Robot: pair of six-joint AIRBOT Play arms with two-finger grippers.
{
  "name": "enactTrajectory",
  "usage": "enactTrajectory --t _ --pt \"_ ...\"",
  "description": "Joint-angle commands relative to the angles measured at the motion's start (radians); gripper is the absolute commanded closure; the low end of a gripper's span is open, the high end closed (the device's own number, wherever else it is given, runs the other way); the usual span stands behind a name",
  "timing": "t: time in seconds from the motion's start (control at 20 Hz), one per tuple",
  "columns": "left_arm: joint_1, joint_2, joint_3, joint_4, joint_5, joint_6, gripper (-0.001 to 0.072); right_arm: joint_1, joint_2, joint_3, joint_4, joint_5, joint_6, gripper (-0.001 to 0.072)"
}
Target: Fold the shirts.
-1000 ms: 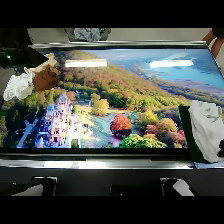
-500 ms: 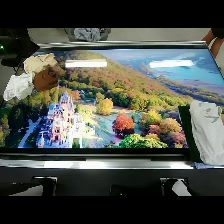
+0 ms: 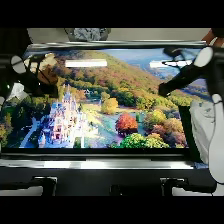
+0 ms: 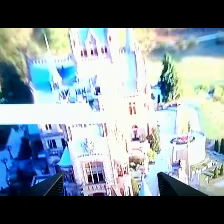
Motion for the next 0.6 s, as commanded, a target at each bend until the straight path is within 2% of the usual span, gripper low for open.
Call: enactTrajectory --t 0.0,0.1,0.55 --pt "-0.004 0.102 -0.260 -0.031 0.145 -0.042 -0.0007 0.098 -0.099 -0.020 0.071 0.139 0.035 0.0011" --pt "-0.004 0.112 -0.285 -0.028 0.154 -0.038 -0.0007 0.099 -0.098 -0.020 0.065 0.093 0.070 0.0012" --pt "-0.004 0.112 -0.285 -0.027 0.154 -0.038 -0.0007 0.099 -0.098 -0.020 0.065 0.111 0.069 0.0024"
